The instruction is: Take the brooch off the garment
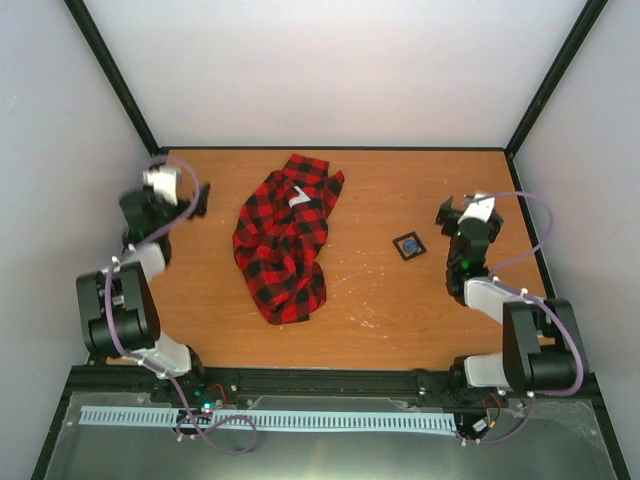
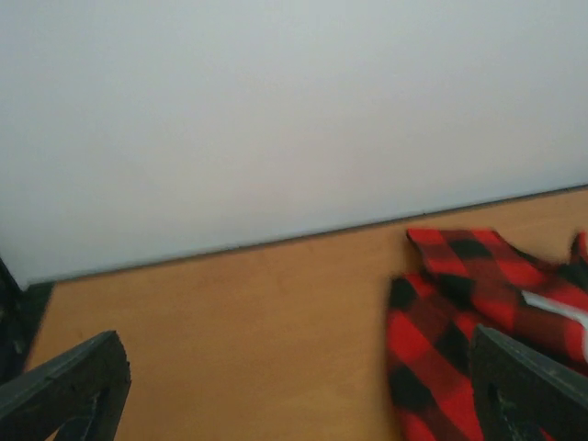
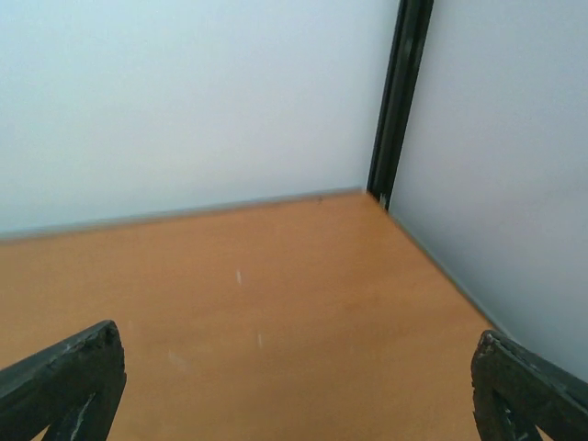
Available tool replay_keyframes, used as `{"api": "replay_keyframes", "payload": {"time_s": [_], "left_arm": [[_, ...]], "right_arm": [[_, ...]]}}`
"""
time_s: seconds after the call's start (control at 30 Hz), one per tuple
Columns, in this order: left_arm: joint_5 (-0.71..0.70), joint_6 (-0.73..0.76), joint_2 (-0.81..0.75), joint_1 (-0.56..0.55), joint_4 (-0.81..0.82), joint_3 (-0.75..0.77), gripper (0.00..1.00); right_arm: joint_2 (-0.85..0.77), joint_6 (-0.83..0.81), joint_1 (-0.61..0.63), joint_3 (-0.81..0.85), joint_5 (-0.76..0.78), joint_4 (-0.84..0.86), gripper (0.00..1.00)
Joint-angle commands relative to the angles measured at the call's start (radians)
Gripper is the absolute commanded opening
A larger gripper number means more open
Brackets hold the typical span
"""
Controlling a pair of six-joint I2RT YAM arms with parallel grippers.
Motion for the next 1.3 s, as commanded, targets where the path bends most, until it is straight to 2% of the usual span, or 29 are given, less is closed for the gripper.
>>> {"api": "replay_keyframes", "payload": {"time_s": [0.0,0.03,0.07,0.17,0.3,0.37,0.5,0.6,0.73,1.03,1.13,1.27], "left_arm": [[0.123,0.137,0.125,0.009,-0.811,0.508,1.00],[0.139,0.161,0.172,0.010,-0.983,0.606,1.00],[0.151,0.180,0.211,0.010,-1.084,0.688,1.00],[0.219,0.229,0.292,0.013,-1.235,0.806,1.00],[0.299,0.276,0.321,-0.009,-1.256,0.779,1.00],[0.268,0.312,0.361,-0.048,-1.294,0.791,1.00],[0.233,0.312,0.456,-0.103,-1.339,0.851,1.00],[0.239,0.287,0.524,-0.113,-1.345,0.920,0.99],[0.220,0.286,0.601,-0.134,-1.383,0.985,0.88],[0.163,0.307,0.635,-0.162,-1.372,0.926,0.75],[0.150,0.300,0.632,-0.165,-1.346,0.885,0.79],[0.130,0.298,0.634,-0.181,-1.330,0.845,0.80]], "right_arm": [[-0.115,0.145,0.003,0.140,0.085,-0.229,1.00],[-0.127,0.201,0.003,0.162,0.080,-0.248,1.00],[-0.139,0.271,0.000,0.191,0.084,-0.288,1.00],[-0.169,0.542,-0.015,0.285,0.077,-0.515,1.00],[-0.119,0.488,-0.013,0.308,-0.279,-0.457,1.00],[-0.059,0.469,0.019,0.384,-0.370,-0.538,1.00],[0.086,0.356,0.157,0.530,-0.374,-0.700,1.00],[0.215,0.340,0.224,0.650,-0.426,-0.785,0.99],[0.433,0.322,0.256,0.868,-0.506,-0.912,0.95],[0.853,0.316,0.340,1.372,-0.531,-1.118,0.89],[0.969,0.326,0.351,1.535,-0.544,-1.169,0.88],[1.091,0.348,0.357,1.688,-0.556,-1.221,0.78]]}}
